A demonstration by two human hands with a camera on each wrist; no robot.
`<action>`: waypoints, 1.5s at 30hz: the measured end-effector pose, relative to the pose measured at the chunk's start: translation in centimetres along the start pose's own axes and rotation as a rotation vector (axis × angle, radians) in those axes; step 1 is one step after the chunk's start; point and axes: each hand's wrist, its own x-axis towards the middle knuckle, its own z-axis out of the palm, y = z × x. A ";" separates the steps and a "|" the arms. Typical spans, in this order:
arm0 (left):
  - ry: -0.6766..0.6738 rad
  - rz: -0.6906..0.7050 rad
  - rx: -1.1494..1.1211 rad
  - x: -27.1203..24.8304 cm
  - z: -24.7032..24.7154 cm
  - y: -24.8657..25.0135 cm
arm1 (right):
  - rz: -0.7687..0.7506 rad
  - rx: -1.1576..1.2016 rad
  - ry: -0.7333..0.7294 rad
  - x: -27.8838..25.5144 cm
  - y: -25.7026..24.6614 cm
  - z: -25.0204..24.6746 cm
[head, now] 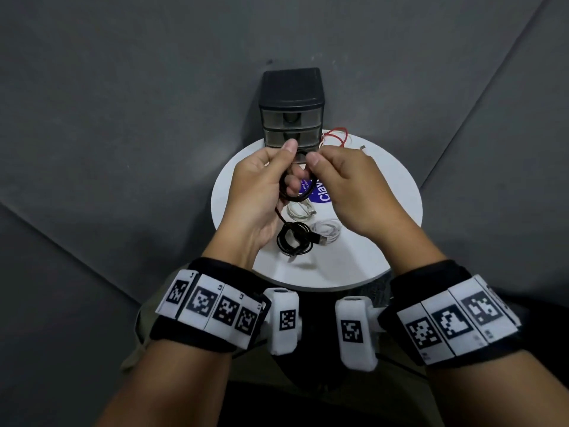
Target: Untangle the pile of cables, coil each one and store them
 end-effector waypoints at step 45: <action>-0.304 0.049 0.238 -0.3 -0.4 2.5 | -0.038 0.299 0.282 0.3 0.4 -0.8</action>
